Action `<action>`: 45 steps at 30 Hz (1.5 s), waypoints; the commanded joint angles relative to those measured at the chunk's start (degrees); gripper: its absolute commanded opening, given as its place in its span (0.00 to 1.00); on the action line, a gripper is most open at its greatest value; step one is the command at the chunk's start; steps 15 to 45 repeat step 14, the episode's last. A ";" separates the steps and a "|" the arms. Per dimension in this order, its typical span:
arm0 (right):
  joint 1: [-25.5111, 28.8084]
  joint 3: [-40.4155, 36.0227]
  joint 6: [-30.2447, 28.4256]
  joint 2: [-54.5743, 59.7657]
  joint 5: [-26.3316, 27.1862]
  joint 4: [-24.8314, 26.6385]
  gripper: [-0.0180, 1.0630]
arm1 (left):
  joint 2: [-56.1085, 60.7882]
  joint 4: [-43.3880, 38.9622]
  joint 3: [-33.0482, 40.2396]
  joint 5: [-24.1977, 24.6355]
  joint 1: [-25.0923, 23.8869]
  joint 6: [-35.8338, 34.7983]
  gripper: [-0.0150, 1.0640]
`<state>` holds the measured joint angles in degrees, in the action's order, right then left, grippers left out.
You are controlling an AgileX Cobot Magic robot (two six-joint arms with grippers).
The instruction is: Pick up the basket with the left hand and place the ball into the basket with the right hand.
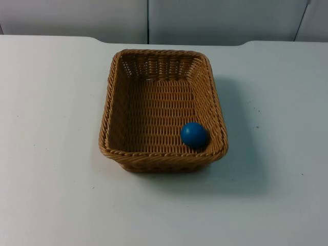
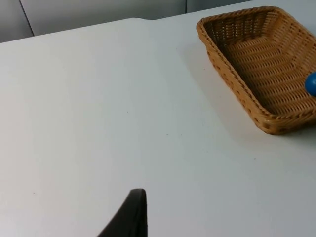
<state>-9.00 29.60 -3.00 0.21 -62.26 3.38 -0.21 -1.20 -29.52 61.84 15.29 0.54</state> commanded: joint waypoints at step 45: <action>13.18 -0.30 -0.02 -0.21 0.46 -0.08 0.97 | 0.21 0.02 0.08 -0.03 -15.72 0.14 0.99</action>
